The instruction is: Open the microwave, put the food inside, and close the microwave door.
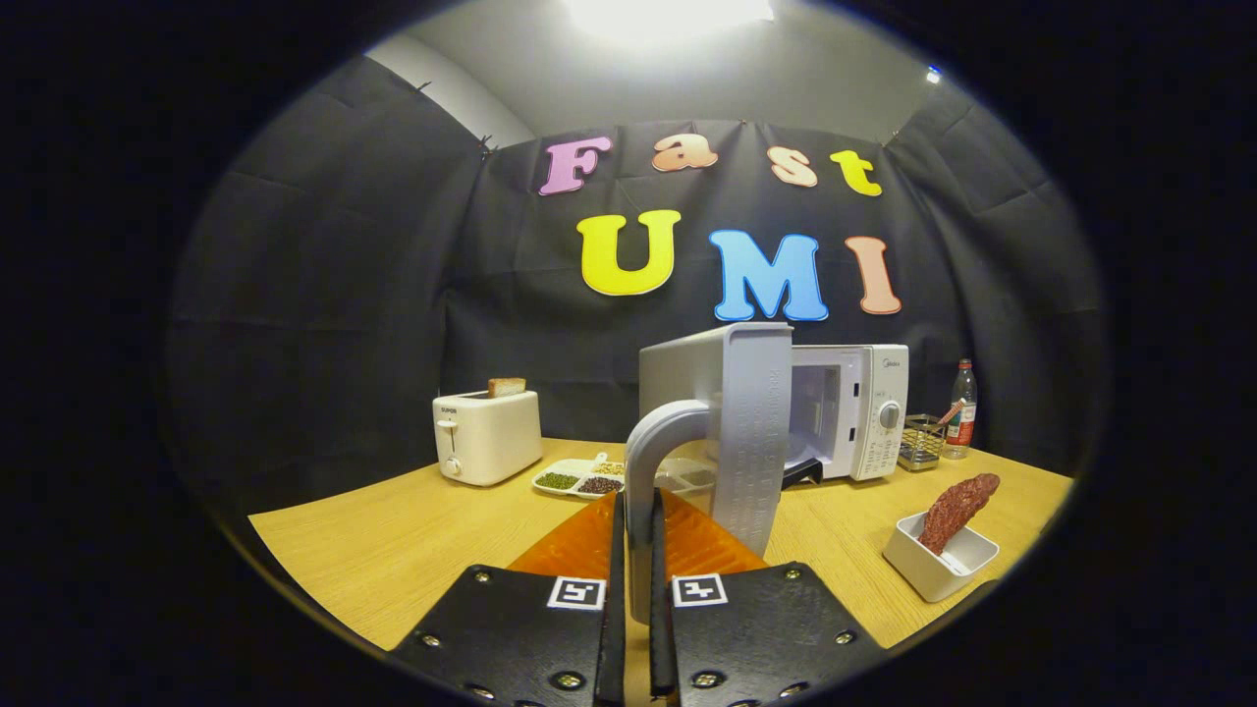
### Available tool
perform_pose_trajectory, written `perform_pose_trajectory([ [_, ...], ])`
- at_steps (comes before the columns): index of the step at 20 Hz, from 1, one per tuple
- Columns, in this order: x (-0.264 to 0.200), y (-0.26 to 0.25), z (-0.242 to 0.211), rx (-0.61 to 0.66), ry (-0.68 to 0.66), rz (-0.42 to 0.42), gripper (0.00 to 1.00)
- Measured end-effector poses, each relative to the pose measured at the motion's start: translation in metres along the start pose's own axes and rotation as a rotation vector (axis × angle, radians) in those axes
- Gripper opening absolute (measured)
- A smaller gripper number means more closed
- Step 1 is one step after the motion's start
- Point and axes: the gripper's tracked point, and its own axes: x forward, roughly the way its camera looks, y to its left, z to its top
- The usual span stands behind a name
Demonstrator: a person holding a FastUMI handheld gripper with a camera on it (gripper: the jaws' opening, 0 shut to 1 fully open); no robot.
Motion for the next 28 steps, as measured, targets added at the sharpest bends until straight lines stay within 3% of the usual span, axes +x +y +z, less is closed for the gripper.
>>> perform_pose_trajectory([
  [5, -0.022, 0.028, 0.009, -0.027, -0.042, 0.099, 0.11],
  [11, -0.042, 0.02, 0.022, 0.044, -0.004, 0.236, 0.1],
  [16, -0.062, -0.027, 0.046, 0.099, 0.003, 0.324, 0.1],
  [20, -0.051, -0.078, 0.028, 0.104, 0.133, 0.344, 0.1],
  [21, -0.049, -0.097, 0.028, 0.11, 0.139, 0.319, 0.28],
  [23, -0.044, -0.145, 0.026, 0.115, 0.129, 0.221, 0.39],
  [24, -0.041, -0.163, 0.025, 0.124, 0.121, 0.187, 0.39],
  [27, -0.033, -0.214, 0.013, 0.152, 0.14, 0.088, 0.86],
  [28, -0.031, -0.23, 0.011, 0.151, 0.143, 0.05, 0.89],
])
